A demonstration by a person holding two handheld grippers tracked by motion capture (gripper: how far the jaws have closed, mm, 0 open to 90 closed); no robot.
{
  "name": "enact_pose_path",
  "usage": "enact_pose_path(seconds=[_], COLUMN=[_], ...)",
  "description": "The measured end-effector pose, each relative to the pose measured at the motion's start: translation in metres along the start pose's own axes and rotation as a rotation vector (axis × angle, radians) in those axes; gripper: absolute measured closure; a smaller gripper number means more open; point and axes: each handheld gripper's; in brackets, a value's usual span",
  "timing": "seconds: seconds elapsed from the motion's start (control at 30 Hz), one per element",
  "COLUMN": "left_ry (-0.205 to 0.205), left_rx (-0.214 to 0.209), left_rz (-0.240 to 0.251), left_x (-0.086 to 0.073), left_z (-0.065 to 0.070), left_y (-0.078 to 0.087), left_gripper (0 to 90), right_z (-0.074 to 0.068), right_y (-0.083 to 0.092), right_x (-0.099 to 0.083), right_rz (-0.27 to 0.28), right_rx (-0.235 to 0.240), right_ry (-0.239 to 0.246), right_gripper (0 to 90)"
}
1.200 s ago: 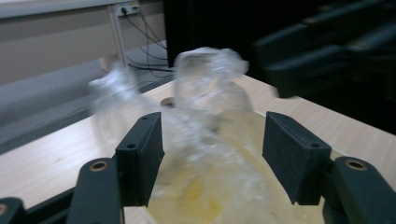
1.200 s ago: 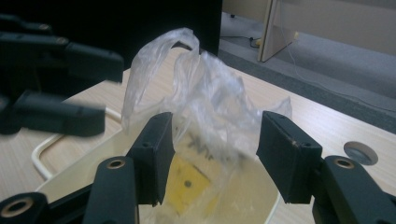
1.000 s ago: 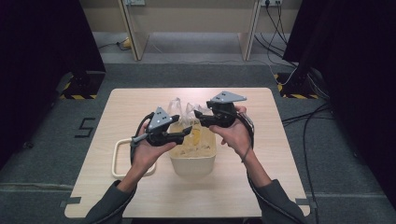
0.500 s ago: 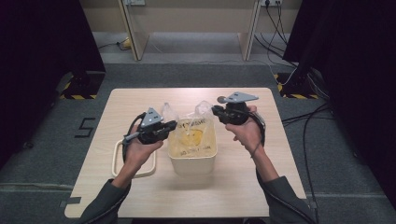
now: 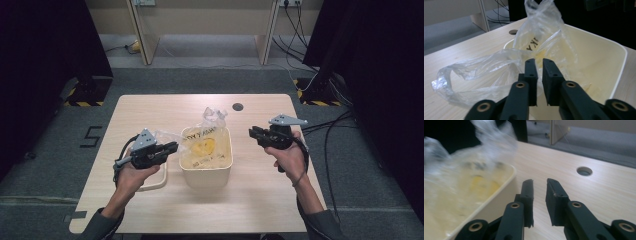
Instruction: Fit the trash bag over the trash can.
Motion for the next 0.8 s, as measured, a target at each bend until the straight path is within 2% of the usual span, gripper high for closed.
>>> enact_pose_path(seconds=[0.07, 0.17, 0.23, 0.27, 0.3, 0.37, 0.47, 0.6, 0.67, 0.8], left_ry=[0.019, 0.048, 0.062, 0.094, 0.106, 0.127, 0.136, 0.13, 0.123, 0.097], left_rx=[0.001, 0.044, 0.054, 0.064, 0.069, 0.067, 0.063, 0.05, 0.047, 0.034], left_rz=[0.007, 0.012, 0.017, 0.014, 0.011, 0.006, -0.006, -0.012, -0.01, -0.018], left_x=[0.006, 0.011, 0.012, 0.013, 0.013, 0.013, 0.013, 0.012, 0.01, 0.008], left_z=[0.003, 0.001, -0.001, -0.003, -0.003, -0.005, -0.006, -0.004, -0.003, -0.002], left_y=[0.001, -0.001, -0.001, -0.005, -0.007, -0.012, -0.019, -0.024, -0.026, -0.027], left_gripper=[71.8, 59.1, 53.1, 50.4, 46.7, 43.9, 43.3, 46.3, 48.9, 57.5], right_z=[-0.012, -0.029, -0.034, -0.043, -0.048, -0.059, -0.076, -0.092, -0.097, -0.098], right_y=[0.005, 0.006, 0.004, -0.003, -0.007, -0.017, -0.032, -0.055, -0.069, -0.09], right_x=[0.006, 0.017, 0.021, 0.028, 0.03, 0.036, 0.043, 0.051, 0.053, 0.053], right_rz=[0.025, 0.025, 0.029, 0.029, 0.028, 0.026, 0.014, -0.009, -0.031, -0.046], right_rx=[0.026, 0.07, 0.079, 0.102, 0.117, 0.148, 0.18, 0.148, 0.093, 0.03], right_ry=[0.015, 0.021, 0.019, 0.012, 0.017, 0.028, 0.05, 0.067, 0.052, 0.052], right_gripper=[70.5, 63.6, 61.4, 57.9, 56.7, 54.1, 52.6, 46.5, 42.4, 40.8])
Point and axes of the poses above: each handheld gripper's, and its own axes: y roughly backward along the jaws, x roughly out of its top, z roughly to its right, and after that the axes turned 2 degrees about -x, right-handed
